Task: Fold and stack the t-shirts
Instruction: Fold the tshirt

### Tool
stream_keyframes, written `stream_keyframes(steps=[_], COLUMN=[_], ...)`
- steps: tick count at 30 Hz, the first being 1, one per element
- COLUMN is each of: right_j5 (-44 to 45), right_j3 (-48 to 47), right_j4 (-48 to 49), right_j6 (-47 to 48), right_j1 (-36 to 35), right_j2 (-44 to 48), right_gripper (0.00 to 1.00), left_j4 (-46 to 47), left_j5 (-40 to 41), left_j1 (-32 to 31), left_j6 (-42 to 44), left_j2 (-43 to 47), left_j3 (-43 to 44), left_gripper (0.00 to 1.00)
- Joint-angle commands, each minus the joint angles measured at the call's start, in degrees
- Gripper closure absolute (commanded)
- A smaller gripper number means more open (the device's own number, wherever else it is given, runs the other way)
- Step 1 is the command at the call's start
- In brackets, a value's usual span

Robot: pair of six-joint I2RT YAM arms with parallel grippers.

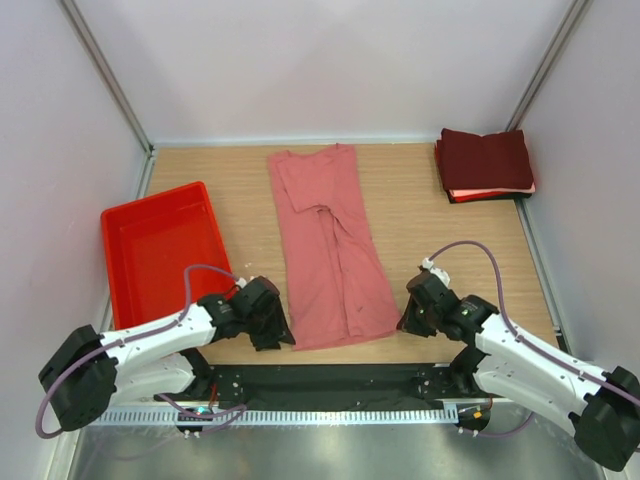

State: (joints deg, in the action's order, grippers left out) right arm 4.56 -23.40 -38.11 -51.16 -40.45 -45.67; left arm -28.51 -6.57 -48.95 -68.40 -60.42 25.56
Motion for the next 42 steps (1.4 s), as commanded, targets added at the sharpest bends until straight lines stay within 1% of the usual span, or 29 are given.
stream_keyframes(steps=[1,4,9,10,12,13,15,20,24,30,36,39,42], right_j5=[-0.3,-0.1,0.4,0.6,0.7,0.8,0.8,1.1,0.8,1.3,3.3,3.4,3.5], right_j3=[-1.9,-1.5,-1.9,-2.1,-2.4,-2.4,-2.6,-3.3,-3.5,-4.8,-8.2,-9.4,-12.0], right_j4=[0.8,0.3,-1.3,-1.4,-2.2,-2.4,-2.8,-5.3,-6.5,-8.2,-9.8,-8.2,-6.5], right_j6=[0.0,-0.3,0.2,0.4,0.7,0.9,1.1,1.5,1.4,1.5,1.8,2.1,2.9], right_j1=[-0.3,-0.4,-0.4,-0.4,-0.3,-0.3,-0.3,-0.3,-0.3,-0.4,-0.4,-0.5,-0.5], right_j2=[1.3,2.4,3.9,4.1,4.5,5.0,5.2,6.6,8.1,8.8,8.1,5.6,1.7], right_gripper=[0.99,0.99,0.99,0.99,0.99,0.99,0.99,0.99,0.99,0.99,0.99,0.99,0.99], left_j4=[4.2,6.3,8.0,8.3,8.6,8.6,8.7,7.6,5.6,4.5,4.5,4.5,5.7], left_j5=[2.0,2.7,3.0,3.1,3.5,3.6,3.9,5.2,8.1,8.9,9.9,11.1,8.7], left_j1=[-1.8,-2.5,-3.6,-4.3,-5.0,-5.8,-6.4,-9.3,-11.2,-12.3,-12.4,-11.9,-9.7], left_j6=[-4.0,-5.2,-6.5,-6.7,-7.2,-7.6,-8.1,-11.2,-13.2,-14.3,-14.4,-13.3,-11.1], left_j2=[-1.0,-1.6,-2.5,-2.6,-2.5,-2.5,-2.3,-1.4,-0.2,0.4,1.1,0.4,-2.5], left_j3=[-0.8,-1.4,-1.5,-1.2,-0.8,-0.4,-0.1,-0.2,-0.2,0.8,1.5,3.3,6.0], left_gripper=[0.55,0.57,0.71,0.77,0.85,0.93,1.0,1.0,1.0,1.0,1.0,1.0,1.0])
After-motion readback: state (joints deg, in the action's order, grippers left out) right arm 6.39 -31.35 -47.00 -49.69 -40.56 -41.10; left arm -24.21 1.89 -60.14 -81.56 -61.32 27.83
